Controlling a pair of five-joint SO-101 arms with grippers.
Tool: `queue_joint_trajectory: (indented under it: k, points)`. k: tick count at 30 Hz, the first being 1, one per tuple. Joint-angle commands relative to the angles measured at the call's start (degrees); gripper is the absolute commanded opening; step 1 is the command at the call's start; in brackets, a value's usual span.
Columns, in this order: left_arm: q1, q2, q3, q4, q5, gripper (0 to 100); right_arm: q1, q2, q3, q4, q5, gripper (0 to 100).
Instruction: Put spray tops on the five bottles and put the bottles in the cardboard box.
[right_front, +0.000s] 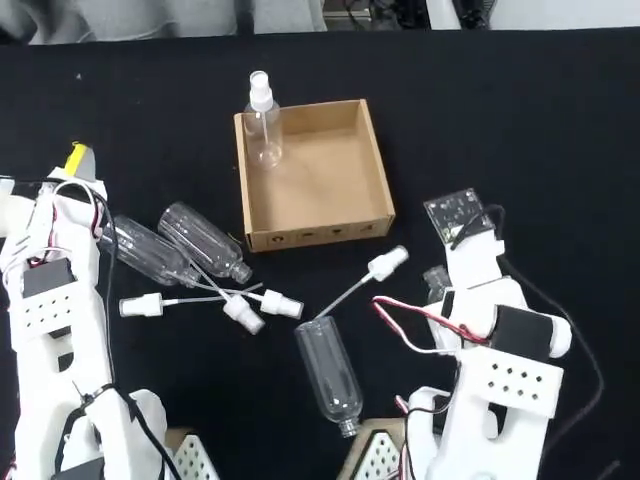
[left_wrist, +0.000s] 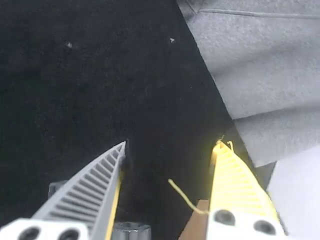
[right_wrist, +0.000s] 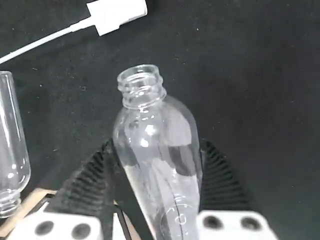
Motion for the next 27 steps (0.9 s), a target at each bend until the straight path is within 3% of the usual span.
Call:
queue_joint_trajectory:
  k: [1, 7, 13, 27]
  points:
    - [-0.4, -3.08, -3.47, -0.7, -4.84, 25, 1.49, -1.45, -0.57, -1.49, -0.53, 9.6]
    - [0.48, -12.57, -3.03, 6.51, -14.15, 25, 6.15, -1.45, -1.8, -2.73, -4.04, 9.6]
    - [6.64, -23.3, -2.15, 14.68, -22.33, 25, 6.95, -1.45, -1.89, -2.73, -4.13, 9.6]
    - [16.84, -24.44, -13.58, 37.27, -42.29, 24, 6.95, -1.45, -1.45, -2.73, -4.13, 9.6]
